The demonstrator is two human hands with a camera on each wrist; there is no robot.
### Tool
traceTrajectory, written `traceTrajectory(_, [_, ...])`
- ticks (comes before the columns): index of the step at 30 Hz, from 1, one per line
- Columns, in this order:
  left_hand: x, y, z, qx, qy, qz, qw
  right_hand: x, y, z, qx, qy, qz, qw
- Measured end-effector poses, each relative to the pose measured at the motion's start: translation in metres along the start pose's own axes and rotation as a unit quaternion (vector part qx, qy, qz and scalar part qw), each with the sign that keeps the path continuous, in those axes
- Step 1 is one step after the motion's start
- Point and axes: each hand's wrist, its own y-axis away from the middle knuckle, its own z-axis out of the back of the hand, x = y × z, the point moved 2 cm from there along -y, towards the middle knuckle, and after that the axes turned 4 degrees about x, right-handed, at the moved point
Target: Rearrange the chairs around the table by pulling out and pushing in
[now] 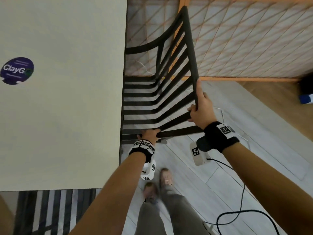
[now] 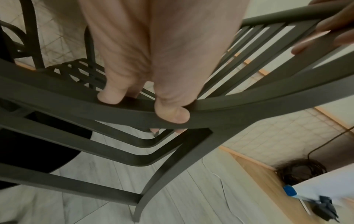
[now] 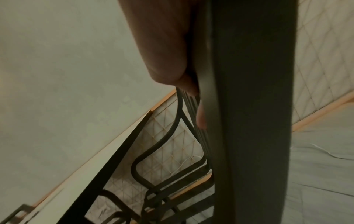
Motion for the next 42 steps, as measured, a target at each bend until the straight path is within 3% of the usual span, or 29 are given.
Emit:
traceTrajectory(9, [-0.011, -0.004, -0.002, -0.062, 0.038, -0.026, 0.997, 0.004, -0.014, 0.014, 0.014, -0.050, -0.033, 0.998])
traceTrajectory(14, [0.000, 0.013, -0.015, -0.046, 0.027, -0.042, 0.998, 0.001, 0.019, 0.008, -0.006, -0.071, -0.029, 0.997])
traceTrajectory(19, [0.000, 0.006, -0.008, -0.007, 0.015, -0.059, 0.998, 0.001, 0.017, 0.009, -0.010, -0.077, -0.027, 0.997])
traceTrajectory(30, [0.003, 0.016, -0.015, -0.031, -0.017, -0.057, 0.998, -0.002, 0.022, 0.008, -0.011, -0.081, -0.049, 0.995])
traceTrajectory(35, [0.011, 0.035, -0.037, -0.101, 0.001, -0.086, 0.991, 0.000, 0.027, 0.008, -0.029, -0.056, -0.055, 0.996])
traceTrajectory(38, [0.013, 0.048, -0.044, -0.085, -0.032, -0.076, 0.993, 0.001, 0.037, 0.009, -0.052, 0.016, -0.038, 0.998])
traceTrajectory(42, [0.021, 0.072, -0.056, -0.068, -0.030, -0.094, 0.993, 0.004, 0.072, 0.012, -0.044, 0.030, -0.045, 0.998])
